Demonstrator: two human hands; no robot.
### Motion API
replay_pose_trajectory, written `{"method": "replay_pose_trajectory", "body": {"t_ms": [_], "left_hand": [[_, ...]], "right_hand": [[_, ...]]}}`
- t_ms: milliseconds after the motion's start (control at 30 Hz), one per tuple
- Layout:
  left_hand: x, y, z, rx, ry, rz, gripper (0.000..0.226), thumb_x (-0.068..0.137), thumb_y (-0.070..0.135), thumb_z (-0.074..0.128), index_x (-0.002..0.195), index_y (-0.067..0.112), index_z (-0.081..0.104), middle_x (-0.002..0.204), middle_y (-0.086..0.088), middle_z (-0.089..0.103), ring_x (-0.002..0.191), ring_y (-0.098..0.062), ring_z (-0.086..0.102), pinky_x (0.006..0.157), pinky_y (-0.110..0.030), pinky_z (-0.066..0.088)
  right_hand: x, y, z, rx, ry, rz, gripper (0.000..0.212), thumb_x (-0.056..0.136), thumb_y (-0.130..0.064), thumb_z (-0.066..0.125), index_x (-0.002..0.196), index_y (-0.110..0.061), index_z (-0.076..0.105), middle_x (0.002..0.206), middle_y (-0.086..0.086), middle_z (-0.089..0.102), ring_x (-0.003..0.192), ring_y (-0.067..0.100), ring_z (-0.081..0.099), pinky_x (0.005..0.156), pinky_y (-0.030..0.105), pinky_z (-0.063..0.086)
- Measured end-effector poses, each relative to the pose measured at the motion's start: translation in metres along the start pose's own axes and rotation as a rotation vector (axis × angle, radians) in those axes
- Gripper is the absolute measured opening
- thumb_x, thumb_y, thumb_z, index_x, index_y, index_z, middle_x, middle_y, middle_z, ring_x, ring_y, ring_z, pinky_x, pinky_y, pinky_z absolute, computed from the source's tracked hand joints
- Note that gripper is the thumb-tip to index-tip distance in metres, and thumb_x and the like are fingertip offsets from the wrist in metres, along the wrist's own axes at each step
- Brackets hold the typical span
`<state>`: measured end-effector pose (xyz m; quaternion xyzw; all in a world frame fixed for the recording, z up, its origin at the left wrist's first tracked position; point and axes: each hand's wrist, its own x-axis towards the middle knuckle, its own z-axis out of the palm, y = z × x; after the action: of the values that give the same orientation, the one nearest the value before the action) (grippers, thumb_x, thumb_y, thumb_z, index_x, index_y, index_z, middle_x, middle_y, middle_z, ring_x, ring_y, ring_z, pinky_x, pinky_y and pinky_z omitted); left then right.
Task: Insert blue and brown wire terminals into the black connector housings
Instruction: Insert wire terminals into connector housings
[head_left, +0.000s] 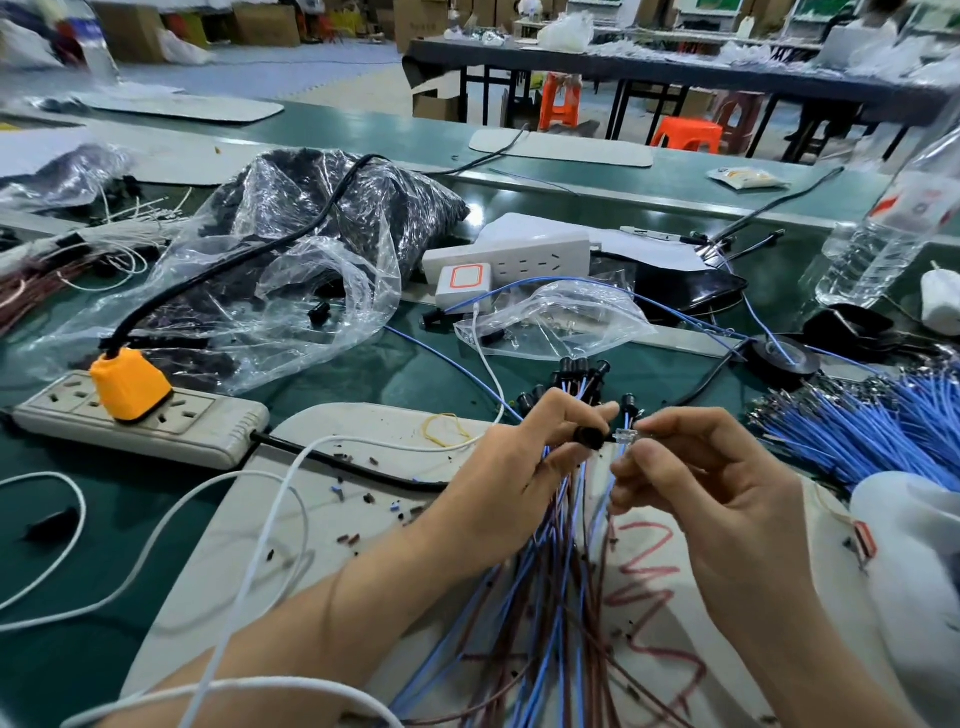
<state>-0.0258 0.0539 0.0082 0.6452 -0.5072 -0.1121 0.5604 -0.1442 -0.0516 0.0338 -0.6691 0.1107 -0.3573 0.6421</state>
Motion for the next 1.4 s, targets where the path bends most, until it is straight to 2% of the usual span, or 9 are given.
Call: {"method": "replay_pose_trajectory", "body": {"t_ms": [100,200,300,467,600,767,900,1133,1400], "left_hand": [[0.000,0.002,0.000,0.000,-0.004,0.004,0.012,0.096,0.001,0.046,0.105,0.008,0.050,0.122,0.005,0.062,0.115,-0.007,0.059,0.095,-0.026,0.048],[0.000,0.002,0.000,0.068,0.005,-0.016,0.014,0.094,0.010,0.046,0.107,0.010,0.052,0.102,-0.007,0.070,0.090,-0.031,0.065,0.079,-0.043,0.051],[0.000,0.003,0.000,0.090,0.005,-0.017,0.015,0.093,0.008,0.046,0.106,0.010,0.054,0.090,-0.008,0.067,0.083,-0.031,0.062,0.074,-0.046,0.049],[0.002,0.000,-0.001,0.205,-0.001,0.075,0.013,0.090,0.001,0.054,0.102,0.002,0.060,0.091,-0.002,0.066,0.087,-0.006,0.056,0.078,-0.009,0.041],[0.001,0.000,-0.004,0.266,-0.013,0.121,0.016,0.089,0.001,0.056,0.104,0.000,0.062,0.091,0.005,0.061,0.090,0.001,0.049,0.082,-0.004,0.036],[0.001,-0.002,-0.006,0.199,-0.037,0.071,0.016,0.094,0.012,0.054,0.105,0.003,0.062,0.081,-0.004,0.069,0.077,-0.010,0.061,0.072,-0.017,0.046],[0.001,-0.002,-0.005,0.162,-0.038,0.058,0.020,0.093,0.015,0.054,0.106,0.004,0.064,0.077,-0.001,0.068,0.072,-0.009,0.061,0.070,-0.011,0.044],[0.002,-0.004,-0.006,0.203,-0.048,0.051,0.025,0.092,0.023,0.054,0.107,0.007,0.066,0.081,-0.004,0.070,0.073,-0.011,0.061,0.069,-0.018,0.045],[0.001,-0.005,-0.003,0.157,-0.047,0.035,0.020,0.090,0.023,0.058,0.098,0.007,0.067,0.080,0.003,0.068,0.079,-0.019,0.066,0.079,-0.030,0.047]], "right_hand": [[-0.001,-0.001,0.002,-0.063,-0.017,-0.029,0.009,0.073,-0.014,0.066,0.083,-0.014,0.066,0.074,0.006,0.071,0.056,0.020,0.066,0.058,0.024,0.057],[0.000,0.001,0.001,-0.129,-0.032,-0.061,0.010,0.075,-0.010,0.067,0.084,-0.013,0.065,0.073,0.006,0.069,0.057,0.018,0.067,0.060,0.023,0.057],[0.001,0.005,-0.001,-0.208,-0.046,-0.101,0.022,0.078,0.006,0.068,0.083,-0.016,0.065,0.071,0.002,0.068,0.056,0.015,0.067,0.059,0.019,0.055],[-0.002,0.010,-0.001,-0.409,-0.026,-0.177,0.036,0.077,0.007,0.070,0.082,-0.029,0.067,0.077,-0.010,0.070,0.065,0.010,0.068,0.065,0.017,0.055],[-0.002,0.011,-0.001,-0.548,-0.032,-0.253,0.035,0.075,0.009,0.072,0.084,-0.025,0.066,0.080,-0.014,0.069,0.068,0.004,0.068,0.067,0.013,0.053],[0.002,0.007,-0.003,-0.309,-0.064,-0.012,0.031,0.077,0.012,0.068,0.077,-0.019,0.070,0.071,0.002,0.072,0.057,0.015,0.069,0.060,0.017,0.055],[0.007,0.002,-0.011,-0.043,-0.116,0.214,0.023,0.080,0.013,0.061,0.077,-0.007,0.071,0.065,0.016,0.068,0.054,0.022,0.065,0.055,0.023,0.054],[0.007,0.004,-0.010,-0.208,-0.123,0.121,0.019,0.078,0.011,0.066,0.077,-0.009,0.069,0.068,0.013,0.070,0.054,0.022,0.067,0.056,0.024,0.056],[0.012,0.002,-0.017,0.123,-0.165,0.394,0.016,0.061,-0.009,0.068,0.074,-0.002,0.073,0.061,0.020,0.063,0.048,0.023,0.057,0.049,0.026,0.051]]}}
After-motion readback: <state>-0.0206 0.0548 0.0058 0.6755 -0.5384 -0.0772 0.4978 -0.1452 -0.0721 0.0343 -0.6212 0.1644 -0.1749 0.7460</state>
